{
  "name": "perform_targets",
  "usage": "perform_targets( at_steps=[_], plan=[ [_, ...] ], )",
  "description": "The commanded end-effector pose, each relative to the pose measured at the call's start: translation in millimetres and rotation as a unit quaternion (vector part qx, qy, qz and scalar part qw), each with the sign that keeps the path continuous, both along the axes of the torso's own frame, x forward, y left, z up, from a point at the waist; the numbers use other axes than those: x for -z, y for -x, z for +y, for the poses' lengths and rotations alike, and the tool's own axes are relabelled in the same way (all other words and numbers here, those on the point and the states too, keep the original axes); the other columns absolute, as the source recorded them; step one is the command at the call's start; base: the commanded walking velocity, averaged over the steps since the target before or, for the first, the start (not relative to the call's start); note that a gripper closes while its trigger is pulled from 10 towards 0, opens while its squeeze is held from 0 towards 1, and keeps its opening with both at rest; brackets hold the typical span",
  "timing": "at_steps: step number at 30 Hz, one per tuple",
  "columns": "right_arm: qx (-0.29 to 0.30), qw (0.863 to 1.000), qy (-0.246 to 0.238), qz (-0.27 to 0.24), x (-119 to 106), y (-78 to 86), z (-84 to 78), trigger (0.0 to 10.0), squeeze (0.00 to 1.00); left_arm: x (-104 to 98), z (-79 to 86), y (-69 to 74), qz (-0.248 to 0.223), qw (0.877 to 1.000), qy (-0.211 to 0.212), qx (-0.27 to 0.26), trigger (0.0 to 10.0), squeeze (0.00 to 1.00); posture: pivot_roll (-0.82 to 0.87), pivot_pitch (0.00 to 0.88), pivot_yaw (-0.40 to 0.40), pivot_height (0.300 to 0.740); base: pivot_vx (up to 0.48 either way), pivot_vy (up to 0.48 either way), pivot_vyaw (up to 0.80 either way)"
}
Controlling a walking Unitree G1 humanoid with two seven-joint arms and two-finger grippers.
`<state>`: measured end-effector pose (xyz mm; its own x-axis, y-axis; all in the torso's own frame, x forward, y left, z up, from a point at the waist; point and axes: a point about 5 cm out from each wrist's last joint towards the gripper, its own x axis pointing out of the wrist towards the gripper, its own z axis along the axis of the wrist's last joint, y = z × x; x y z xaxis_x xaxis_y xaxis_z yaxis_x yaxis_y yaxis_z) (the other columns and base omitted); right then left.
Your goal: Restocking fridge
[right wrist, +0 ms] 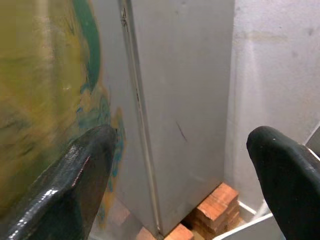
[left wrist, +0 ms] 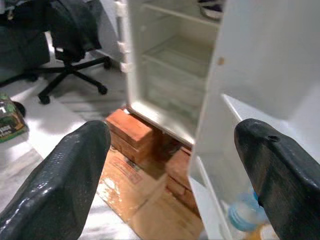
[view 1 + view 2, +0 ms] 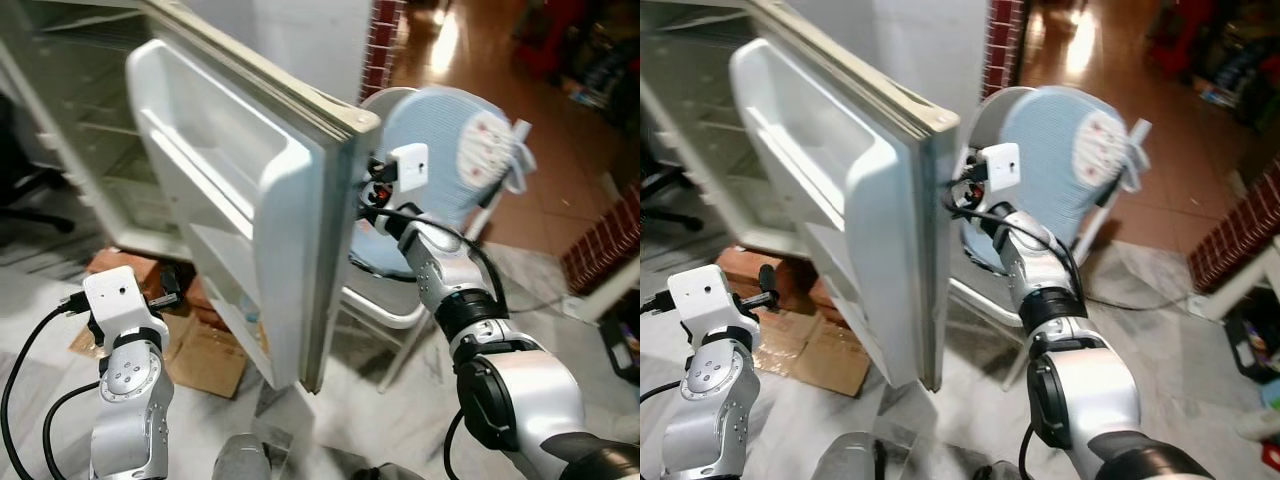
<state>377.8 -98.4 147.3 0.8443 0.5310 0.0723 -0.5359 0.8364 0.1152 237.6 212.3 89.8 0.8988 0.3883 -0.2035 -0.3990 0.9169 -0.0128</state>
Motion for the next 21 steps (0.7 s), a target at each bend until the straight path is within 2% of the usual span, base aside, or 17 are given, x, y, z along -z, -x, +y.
perform_targets(
  at_steps=[1,6,9,13,21],
  plan=[
    [-0.005,1.0,0.017,-0.012,-6.2,-0.5,9.7,10.0,0.0,0.2,0.9,0.2,0.004,1.0,-0.001,-0.002,10.0,0.0,0.12,0.001,-0.037,0.74,0.0,0.48,0.0],
    [-0.02,1.0,0.013,-0.005,-7.6,2.2,19.4,10.0,0.0,-0.4,1.7,-0.3,0.003,1.0,-0.005,-0.004,10.0,0.0,0.12,0.001,-0.033,0.74,0.0,0.48,0.0],
    [-0.046,0.998,0.033,-0.009,-7.8,5.6,24.3,10.0,0.0,-0.1,1.8,-0.7,0.004,1.0,-0.007,-0.004,10.0,0.0,0.12,0.0,-0.035,0.74,0.0,0.48,0.0],
    [-0.032,0.997,0.068,-0.006,-2.2,5.7,18.2,10.0,0.0,-0.3,1.5,-1.6,0.004,1.0,-0.008,-0.003,10.0,0.0,0.12,0.0,-0.037,0.74,0.0,0.48,0.0],
    [0.007,0.997,0.081,0.015,3.2,4.4,8.1,10.0,0.0,-0.3,2.1,-1.6,0.008,1.0,-0.013,-0.007,10.0,0.0,0.12,0.0,-0.035,0.74,0.0,0.48,0.0]
  ],
)
